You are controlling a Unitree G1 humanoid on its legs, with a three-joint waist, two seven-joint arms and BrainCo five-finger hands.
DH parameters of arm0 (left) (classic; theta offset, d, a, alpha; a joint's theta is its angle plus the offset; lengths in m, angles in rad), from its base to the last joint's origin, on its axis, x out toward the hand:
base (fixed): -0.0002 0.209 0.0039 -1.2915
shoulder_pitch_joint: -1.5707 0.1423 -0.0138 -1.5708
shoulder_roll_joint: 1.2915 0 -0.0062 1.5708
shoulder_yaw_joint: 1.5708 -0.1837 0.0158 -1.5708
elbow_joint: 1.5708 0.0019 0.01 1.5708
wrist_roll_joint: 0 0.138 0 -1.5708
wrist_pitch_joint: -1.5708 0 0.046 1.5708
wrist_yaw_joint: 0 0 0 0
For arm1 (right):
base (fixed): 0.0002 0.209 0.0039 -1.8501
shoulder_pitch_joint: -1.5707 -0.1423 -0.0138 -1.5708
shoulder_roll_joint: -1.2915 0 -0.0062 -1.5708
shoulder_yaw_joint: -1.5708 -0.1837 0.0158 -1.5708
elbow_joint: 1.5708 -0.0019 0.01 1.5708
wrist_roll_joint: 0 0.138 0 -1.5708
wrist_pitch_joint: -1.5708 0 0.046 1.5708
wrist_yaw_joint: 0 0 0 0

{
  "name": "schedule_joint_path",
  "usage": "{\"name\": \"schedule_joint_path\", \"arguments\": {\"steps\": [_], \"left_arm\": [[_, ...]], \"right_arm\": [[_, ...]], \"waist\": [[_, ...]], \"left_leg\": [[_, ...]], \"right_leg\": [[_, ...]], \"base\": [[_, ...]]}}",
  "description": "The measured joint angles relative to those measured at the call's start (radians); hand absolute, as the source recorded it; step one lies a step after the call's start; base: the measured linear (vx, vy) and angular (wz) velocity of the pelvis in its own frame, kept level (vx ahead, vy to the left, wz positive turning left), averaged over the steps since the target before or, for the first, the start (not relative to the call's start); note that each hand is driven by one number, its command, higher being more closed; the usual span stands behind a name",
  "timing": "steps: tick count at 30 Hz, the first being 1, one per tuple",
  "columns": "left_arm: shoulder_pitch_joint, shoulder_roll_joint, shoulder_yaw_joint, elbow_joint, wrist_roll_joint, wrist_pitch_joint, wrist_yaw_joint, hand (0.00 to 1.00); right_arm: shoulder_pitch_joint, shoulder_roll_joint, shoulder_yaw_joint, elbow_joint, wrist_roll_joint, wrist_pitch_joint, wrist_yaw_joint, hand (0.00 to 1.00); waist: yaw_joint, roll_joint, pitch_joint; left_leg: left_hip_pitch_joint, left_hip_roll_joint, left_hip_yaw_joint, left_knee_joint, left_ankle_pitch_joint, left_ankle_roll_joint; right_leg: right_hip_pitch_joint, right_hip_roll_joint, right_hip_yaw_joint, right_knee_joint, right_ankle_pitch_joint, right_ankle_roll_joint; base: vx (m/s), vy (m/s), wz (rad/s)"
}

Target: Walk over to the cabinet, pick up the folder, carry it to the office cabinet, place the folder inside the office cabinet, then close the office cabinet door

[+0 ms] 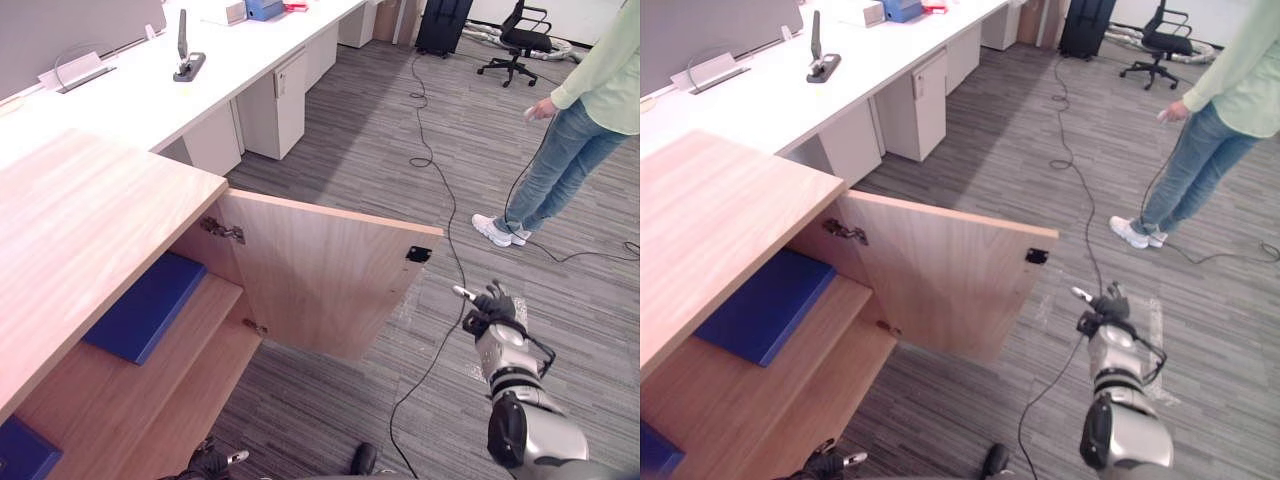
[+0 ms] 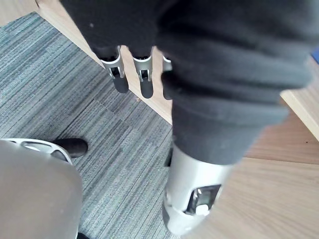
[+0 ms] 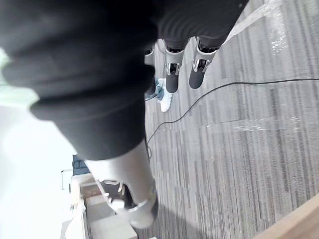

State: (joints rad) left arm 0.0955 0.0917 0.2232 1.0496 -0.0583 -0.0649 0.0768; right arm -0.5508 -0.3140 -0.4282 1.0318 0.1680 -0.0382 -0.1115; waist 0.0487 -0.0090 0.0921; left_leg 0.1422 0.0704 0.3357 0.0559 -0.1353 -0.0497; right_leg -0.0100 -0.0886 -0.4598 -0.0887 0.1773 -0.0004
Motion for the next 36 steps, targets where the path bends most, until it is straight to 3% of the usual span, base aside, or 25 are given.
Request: {"name": "schedule_joint_path", "arguments": {"steps": [6,13,16,19,23,28,32,36], "left_arm": [[0.010,0.001,-0.001,-0.001,-0.029,-0.001,-0.014,0.00],[0.014,0.002,-0.003,-0.002,-0.030,-0.002,-0.019,0.00],[0.022,0.003,0.002,-0.001,-0.030,-0.003,-0.019,0.00],[0.033,0.000,0.034,0.002,-0.030,-0.001,-0.017,0.00],[0.034,0.001,0.090,0.000,-0.029,0.002,-0.016,0.00],[0.027,-0.001,0.137,0.000,-0.022,0.003,-0.014,0.00],[0.026,0.000,0.178,0.001,-0.015,0.002,-0.005,0.00],[0.019,0.016,0.192,0.003,0.024,0.002,-0.005,0.00]], "right_arm": [[-0.109,-0.019,0.112,0.093,-0.109,0.002,0.057,0.00],[-0.179,-0.011,0.223,0.119,-0.132,0.012,0.085,0.00],[-0.205,0.008,0.304,0.118,-0.142,0.018,0.072,0.00],[-0.204,-0.001,0.426,0.089,-0.144,0.022,0.072,0.00],[-0.200,-0.042,0.593,0.021,-0.149,0.027,0.113,0.00],[-0.154,-0.068,0.673,-0.108,-0.169,0.026,0.134,0.00],[-0.101,-0.182,0.903,-0.301,-0.239,0.022,0.173,0.00],[-0.072,-0.359,1.138,-0.486,-0.297,-0.040,0.299,0.00]], "waist": [[0.018,0.000,0.000],[0.031,0.003,0.004],[0.029,0.003,0.006],[0.009,0.002,0.010],[-0.005,-0.001,0.028],[-0.007,-0.004,0.037],[-0.041,-0.006,0.037],[-0.062,-0.023,0.031]], "left_leg": [[-0.004,-0.008,-0.019,0.000,0.000,0.001],[-0.022,-0.014,-0.052,0.000,0.006,0.008],[-0.024,-0.013,-0.052,0.000,0.006,0.008],[-0.024,-0.011,-0.049,-0.001,0.006,0.008],[-0.023,0.005,-0.039,-0.001,0.006,0.000],[-0.022,0.026,-0.021,-0.003,0.006,-0.014],[-0.017,0.043,-0.012,-0.010,0.006,-0.020],[-0.016,0.050,-0.010,-0.014,0.007,-0.022]], "right_leg": [[0.003,-0.009,-0.006,-0.001,0.001,0.002],[0.000,-0.017,-0.032,0.003,0.001,0.002],[-0.002,-0.016,-0.031,0.003,0.001,0.002],[-0.005,-0.013,-0.027,0.003,0.001,0.002],[-0.010,0.003,-0.014,0.002,0.001,0.001],[-0.020,0.021,0.003,-0.002,-0.005,-0.007],[-0.027,0.039,0.023,0.002,-0.006,-0.008],[-0.031,0.048,0.034,0.002,-0.006,-0.008]], "base": [[-0.06,-0.015,0.07],[-0.05,-0.034,0.12],[-0.03,-0.030,-0.01],[-0.04,-0.037,-0.06],[-0.05,-0.062,-0.09],[-0.05,-0.065,-0.13],[-0.01,-0.038,-0.13],[-0.02,-0.015,-0.07]]}}
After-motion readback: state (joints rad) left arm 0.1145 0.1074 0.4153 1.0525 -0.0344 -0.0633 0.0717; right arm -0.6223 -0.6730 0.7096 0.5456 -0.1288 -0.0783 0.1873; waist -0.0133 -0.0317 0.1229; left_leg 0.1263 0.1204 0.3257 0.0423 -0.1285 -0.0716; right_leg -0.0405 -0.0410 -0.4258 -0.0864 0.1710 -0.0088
